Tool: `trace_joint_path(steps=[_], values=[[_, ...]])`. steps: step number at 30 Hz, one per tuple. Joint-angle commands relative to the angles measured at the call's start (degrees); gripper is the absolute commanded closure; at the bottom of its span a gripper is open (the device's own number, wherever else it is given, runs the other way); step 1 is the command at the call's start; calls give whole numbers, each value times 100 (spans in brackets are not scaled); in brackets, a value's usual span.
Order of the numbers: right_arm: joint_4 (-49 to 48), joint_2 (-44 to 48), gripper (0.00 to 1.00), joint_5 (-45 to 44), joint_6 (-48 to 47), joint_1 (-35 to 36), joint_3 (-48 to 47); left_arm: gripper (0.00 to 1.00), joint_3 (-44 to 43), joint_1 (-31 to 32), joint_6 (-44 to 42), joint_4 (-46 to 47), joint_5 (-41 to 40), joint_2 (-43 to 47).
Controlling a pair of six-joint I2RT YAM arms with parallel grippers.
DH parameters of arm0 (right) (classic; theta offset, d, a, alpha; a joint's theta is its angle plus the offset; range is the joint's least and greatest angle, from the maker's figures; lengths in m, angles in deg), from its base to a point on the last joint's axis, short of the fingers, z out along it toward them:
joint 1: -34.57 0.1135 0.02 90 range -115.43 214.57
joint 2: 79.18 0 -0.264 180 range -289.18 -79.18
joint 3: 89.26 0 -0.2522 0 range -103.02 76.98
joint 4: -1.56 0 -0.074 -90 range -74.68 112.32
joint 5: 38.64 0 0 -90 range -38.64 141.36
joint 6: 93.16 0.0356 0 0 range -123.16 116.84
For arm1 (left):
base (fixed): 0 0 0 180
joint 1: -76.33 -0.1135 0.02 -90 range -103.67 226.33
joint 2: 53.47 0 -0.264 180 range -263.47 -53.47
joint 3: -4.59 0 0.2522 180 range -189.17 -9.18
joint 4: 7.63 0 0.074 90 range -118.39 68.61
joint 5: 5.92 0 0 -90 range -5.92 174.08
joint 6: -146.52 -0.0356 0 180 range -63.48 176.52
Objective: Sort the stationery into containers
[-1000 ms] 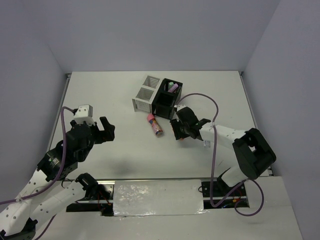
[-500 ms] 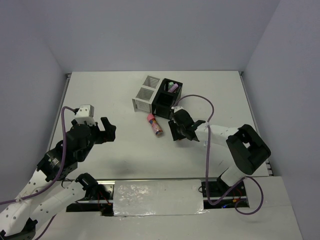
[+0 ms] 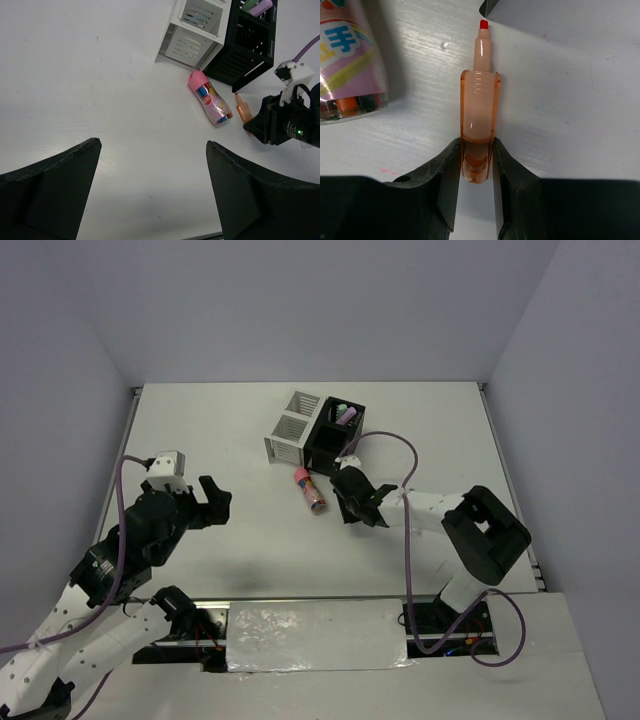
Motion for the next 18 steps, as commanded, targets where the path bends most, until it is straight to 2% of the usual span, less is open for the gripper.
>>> trace_joint_path(steps=[1,2,5,9,14,17,18], values=[[237,-136,78,-378,434,214,62,1,-25,-25,-90,282,61,109],[237,-58,83,-405,504,258,106,1,-17,-25,-72,282,70,109],[333,284,90,-441,864,460,255,1,-8,-17,-55,291,97,110],[526,1049,95,-195,1330,794,519,1,10,-8,112,361,254,83],[781,2113,98,-132,1813,1733,563,1,10,-17,586,554,764,-13],[826,2526,98,-448,1868,2470,344,1,45,-8,902,975,1413,-119],[713,2579,99,-501,1815,2630,169,1,89,-8,999,1403,1676,-180]])
